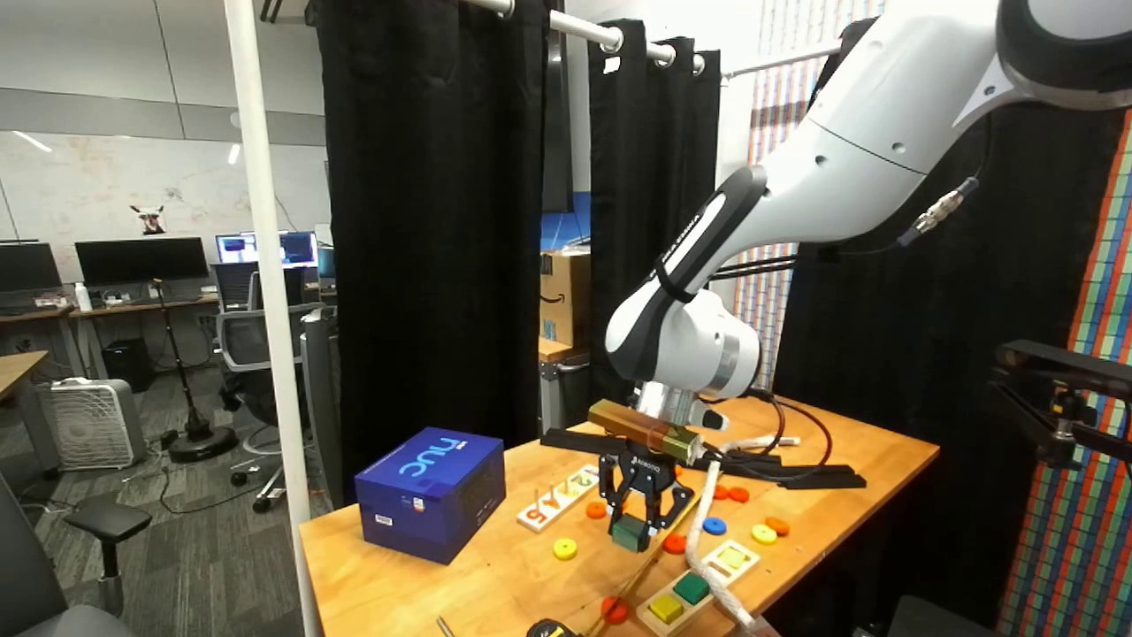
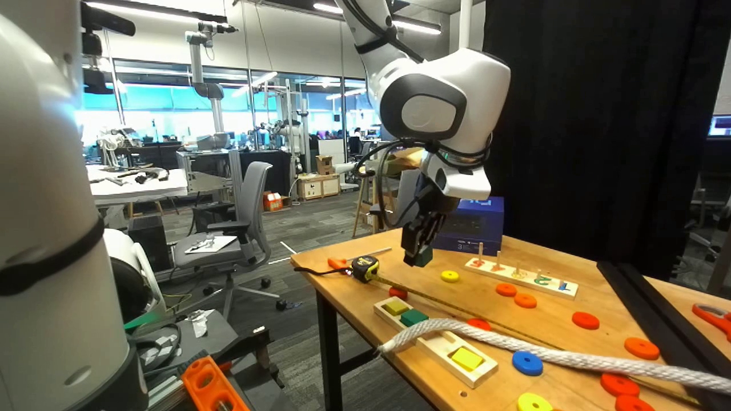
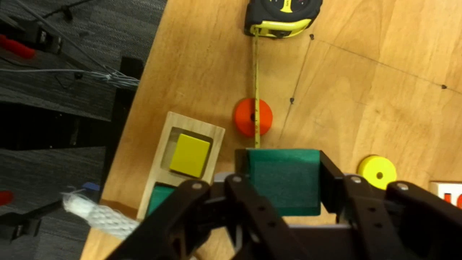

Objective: Put the square on the wooden object.

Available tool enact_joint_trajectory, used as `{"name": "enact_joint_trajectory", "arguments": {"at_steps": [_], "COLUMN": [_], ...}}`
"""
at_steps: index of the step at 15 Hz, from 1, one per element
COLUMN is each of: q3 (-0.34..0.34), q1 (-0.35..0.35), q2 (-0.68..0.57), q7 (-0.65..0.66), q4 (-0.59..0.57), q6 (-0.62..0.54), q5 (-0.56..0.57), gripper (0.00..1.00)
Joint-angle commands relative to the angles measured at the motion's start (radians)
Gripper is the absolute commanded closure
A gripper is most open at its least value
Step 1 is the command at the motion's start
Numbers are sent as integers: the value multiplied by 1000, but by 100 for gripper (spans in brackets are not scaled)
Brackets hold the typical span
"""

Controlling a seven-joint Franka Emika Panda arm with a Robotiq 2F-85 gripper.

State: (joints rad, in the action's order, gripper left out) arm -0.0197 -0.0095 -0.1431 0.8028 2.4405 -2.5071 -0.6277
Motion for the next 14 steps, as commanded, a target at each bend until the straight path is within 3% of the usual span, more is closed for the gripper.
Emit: {"name": "enact_joint_trajectory", "arguments": {"at_steps": [1, 9, 14], "q3": [-7, -44, -84], "q1": [2, -26, -72], "q2": [66, 112, 118], "q7": [86, 183, 167], "q4": [93, 204, 241], "q6": [-23, -76, -143], "q5": [-41, -59, -65], "gripper": [79, 79, 79]}}
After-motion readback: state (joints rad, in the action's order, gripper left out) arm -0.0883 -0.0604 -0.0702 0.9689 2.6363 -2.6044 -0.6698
